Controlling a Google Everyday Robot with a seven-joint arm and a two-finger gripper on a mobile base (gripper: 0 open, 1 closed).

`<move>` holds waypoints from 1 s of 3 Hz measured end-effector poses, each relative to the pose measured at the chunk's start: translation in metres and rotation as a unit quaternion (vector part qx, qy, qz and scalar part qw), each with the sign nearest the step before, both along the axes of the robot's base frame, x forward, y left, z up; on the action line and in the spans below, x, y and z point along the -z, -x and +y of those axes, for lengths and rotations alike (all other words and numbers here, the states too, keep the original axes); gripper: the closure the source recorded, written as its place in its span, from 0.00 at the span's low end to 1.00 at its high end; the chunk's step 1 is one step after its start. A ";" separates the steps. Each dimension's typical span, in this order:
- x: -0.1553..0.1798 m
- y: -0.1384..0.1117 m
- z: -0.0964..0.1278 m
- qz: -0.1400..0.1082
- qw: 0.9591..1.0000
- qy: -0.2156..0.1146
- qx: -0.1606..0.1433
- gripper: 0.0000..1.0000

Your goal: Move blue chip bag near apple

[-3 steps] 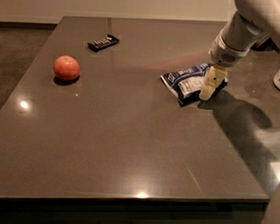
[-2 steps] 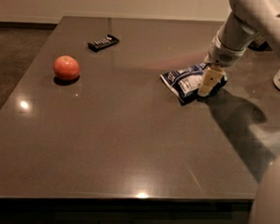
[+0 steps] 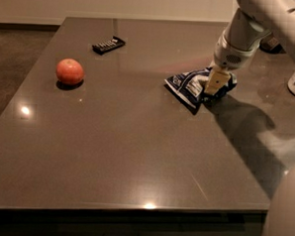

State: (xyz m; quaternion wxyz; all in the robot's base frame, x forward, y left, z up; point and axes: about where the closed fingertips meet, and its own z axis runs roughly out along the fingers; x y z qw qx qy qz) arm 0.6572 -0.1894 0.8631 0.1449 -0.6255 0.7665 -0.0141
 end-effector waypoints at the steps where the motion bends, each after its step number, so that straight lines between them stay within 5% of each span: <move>1: -0.018 0.016 0.053 0.002 0.999 -0.022 -0.044 0.99; 2: -0.039 0.035 0.133 0.004 0.993 -0.055 -0.109 1.00; 3: -0.045 0.040 0.185 0.010 0.986 -0.078 -0.147 1.00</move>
Offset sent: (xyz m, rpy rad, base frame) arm -0.0563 0.1995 0.0628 0.1650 0.0095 0.3327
